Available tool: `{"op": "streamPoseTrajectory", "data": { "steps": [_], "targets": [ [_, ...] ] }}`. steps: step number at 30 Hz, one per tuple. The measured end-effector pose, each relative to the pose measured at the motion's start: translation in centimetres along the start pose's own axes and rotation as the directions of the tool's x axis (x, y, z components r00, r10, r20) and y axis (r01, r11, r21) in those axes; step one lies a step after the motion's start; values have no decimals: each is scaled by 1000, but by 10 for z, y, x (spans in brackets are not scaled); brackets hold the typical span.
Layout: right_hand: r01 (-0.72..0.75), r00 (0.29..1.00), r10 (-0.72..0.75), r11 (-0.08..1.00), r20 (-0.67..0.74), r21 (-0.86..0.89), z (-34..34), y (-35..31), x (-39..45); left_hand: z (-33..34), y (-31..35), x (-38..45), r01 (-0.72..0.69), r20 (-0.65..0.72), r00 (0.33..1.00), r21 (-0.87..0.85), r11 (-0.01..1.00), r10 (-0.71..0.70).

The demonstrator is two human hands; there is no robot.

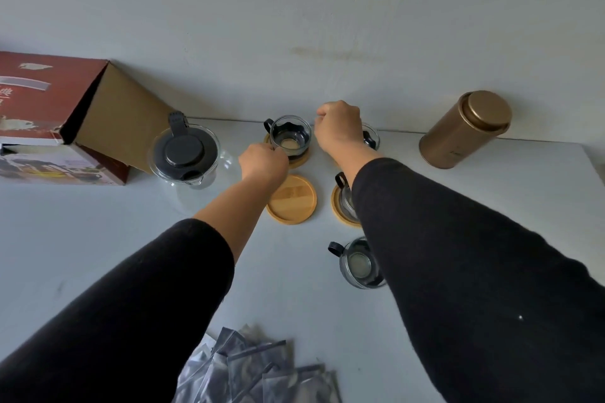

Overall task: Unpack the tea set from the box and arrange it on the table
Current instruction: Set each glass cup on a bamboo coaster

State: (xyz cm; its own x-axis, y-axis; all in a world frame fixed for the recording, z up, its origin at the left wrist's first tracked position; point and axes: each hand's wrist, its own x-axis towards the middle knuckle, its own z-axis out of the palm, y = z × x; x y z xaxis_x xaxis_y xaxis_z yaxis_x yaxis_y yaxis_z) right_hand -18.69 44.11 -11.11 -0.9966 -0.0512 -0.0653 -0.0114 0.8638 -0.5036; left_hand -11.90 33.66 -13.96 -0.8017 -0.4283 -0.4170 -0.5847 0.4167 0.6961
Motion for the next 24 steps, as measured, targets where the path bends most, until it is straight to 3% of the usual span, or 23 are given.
{"op": "streamPoseTrajectory", "data": {
  "steps": [7,13,17,21,24],
  "targets": [
    [-50,994,53,998,-91,35,-38,22,-61,9,2,-54,-81,77,994,86,993,74],
    [-140,985,142,990,-96,25,-44,51,-126,32,-16,-111,-4,246,969,137,991,-30],
    [-217,975,211,973,-67,-82,-42,76,-160,51,-32,-137,46,287,956,70,996,-65],
    [-367,928,372,923,23,-118,-31,95,-177,68,-42,-153,141,316,941,-43,989,-120],
    [-388,915,398,912,60,-135,-25,102,-181,77,-49,-160,183,322,937,-131,974,-133]
  ]
}}
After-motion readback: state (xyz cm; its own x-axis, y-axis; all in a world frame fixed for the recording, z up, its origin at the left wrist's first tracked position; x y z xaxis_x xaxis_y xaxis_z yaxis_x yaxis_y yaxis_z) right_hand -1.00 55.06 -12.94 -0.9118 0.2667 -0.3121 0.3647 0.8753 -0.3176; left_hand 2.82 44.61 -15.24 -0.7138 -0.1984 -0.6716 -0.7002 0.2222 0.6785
